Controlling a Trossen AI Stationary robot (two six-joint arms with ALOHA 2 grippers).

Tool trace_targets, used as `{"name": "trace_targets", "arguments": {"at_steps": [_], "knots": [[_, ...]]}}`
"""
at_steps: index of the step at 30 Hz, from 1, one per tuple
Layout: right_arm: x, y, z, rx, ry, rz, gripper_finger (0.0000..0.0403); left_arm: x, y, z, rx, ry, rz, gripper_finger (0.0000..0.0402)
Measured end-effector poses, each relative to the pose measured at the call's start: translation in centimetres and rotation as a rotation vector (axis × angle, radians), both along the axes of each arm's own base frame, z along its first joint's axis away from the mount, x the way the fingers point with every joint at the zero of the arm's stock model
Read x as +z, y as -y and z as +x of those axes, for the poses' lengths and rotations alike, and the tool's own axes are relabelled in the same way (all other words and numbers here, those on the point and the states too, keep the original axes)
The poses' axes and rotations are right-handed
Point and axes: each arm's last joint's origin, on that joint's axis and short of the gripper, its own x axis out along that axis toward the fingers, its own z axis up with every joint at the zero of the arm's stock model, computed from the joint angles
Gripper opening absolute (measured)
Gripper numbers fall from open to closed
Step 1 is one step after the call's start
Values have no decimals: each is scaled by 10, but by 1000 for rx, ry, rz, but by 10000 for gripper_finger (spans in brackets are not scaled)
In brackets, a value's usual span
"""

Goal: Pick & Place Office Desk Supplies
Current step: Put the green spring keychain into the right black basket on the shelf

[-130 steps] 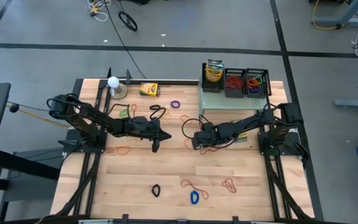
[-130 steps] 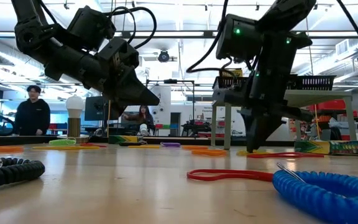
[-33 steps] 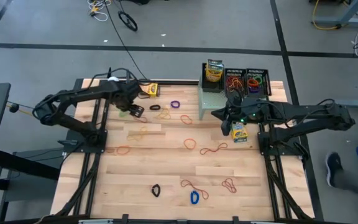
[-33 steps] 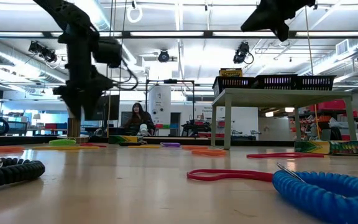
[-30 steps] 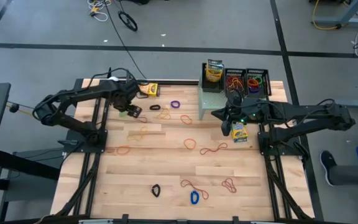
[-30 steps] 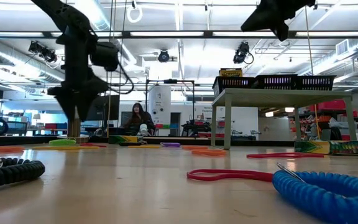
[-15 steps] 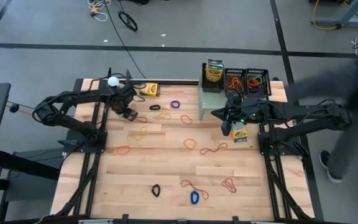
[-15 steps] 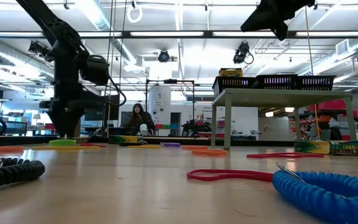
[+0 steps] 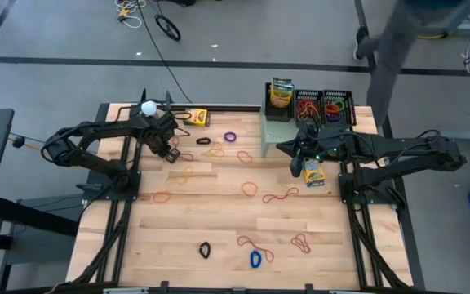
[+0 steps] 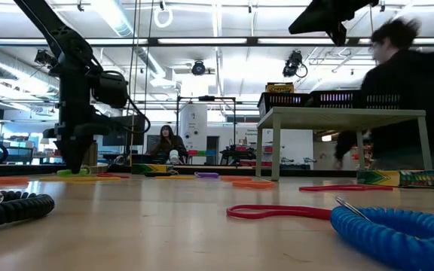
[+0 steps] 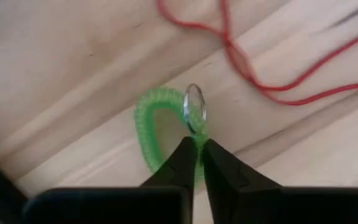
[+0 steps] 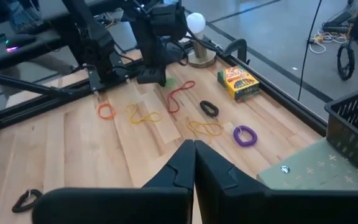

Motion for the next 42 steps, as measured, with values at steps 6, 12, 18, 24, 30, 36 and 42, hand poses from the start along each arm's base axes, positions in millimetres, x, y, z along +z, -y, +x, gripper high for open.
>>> {"name": "trace_targets", "arguments": {"at_steps": [6,12,18,24,30,36,42], "knots": [[0,0,0,-4,3,13,7,13,14,8,-85,118,-11,19],[-3,-1,-1,5,-23,25,7,34,40,31,-156,400,-56,18],[-10,-1,-5,-1,-103,38,7,50,67,75,-270,720,-28,18],[-15,-1,-3,8,-155,40,14,50,86,115,-376,962,8,18],[-37,-3,19,112,-277,25,71,34,94,145,-513,1133,-1,18],[-60,-8,50,317,-347,-169,130,22,101,169,-568,1216,-8,18],[-80,-15,78,501,-336,-333,160,18,107,195,-642,1224,-65,18]]}}
